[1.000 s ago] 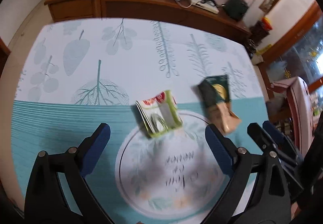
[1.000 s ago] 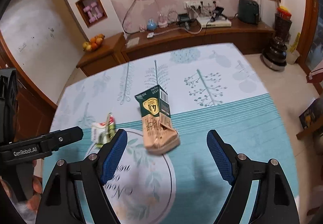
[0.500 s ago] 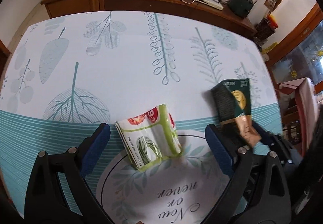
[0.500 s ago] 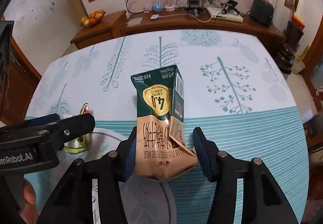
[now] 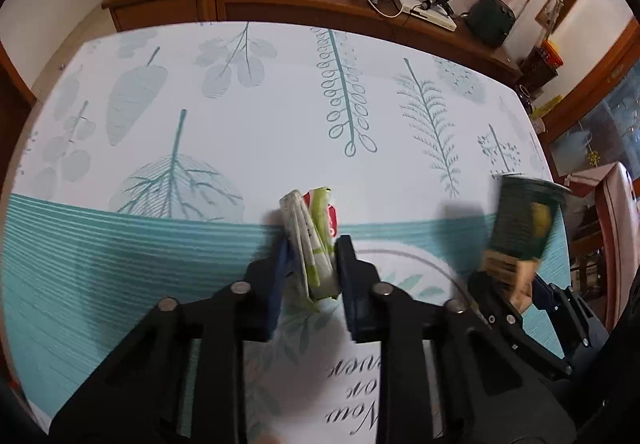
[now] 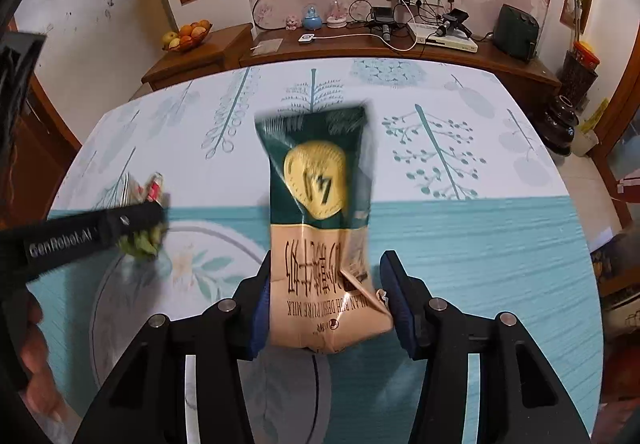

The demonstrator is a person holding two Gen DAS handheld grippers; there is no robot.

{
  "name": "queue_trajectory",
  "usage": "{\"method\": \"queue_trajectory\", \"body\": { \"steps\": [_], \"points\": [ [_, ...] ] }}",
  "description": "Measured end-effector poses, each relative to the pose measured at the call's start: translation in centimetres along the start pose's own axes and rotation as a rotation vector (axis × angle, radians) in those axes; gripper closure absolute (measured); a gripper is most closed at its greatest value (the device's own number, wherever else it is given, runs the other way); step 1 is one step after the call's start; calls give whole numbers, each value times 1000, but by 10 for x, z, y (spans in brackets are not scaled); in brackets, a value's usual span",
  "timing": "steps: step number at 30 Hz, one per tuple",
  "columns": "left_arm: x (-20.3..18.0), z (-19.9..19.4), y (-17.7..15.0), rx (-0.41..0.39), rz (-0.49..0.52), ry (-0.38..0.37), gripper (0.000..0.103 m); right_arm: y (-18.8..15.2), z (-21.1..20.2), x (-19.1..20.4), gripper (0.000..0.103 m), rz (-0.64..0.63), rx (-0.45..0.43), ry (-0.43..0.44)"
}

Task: Collect trash
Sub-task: 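Carry the milk carton and snack packet over the bin and open both tools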

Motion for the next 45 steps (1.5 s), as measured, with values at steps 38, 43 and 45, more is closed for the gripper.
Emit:
{"method": "queue_trajectory", "body": {
  "steps": [38,43,45],
  "points": [
    [35,-278,-458,-39,398,-302,87,-435,-346,91,55,304,-197,115],
    [34,-239,-511,5,483,-231,86,-530,-294,107,55,344,-21,104],
    [32,-221,-521,31,502,-221,86,-553,-278,108,55,359,29,107]
  ]
}}
Point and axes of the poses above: each gripper's, at about its wrist camera, not at the fingertips, and z roughly the way its jaws point, x to its left, y to its top, the point moved 4 cm from there along z, roughly the way its jaws point, and after that the axes turned 6 degrees about -z, right-handed, at the moved point
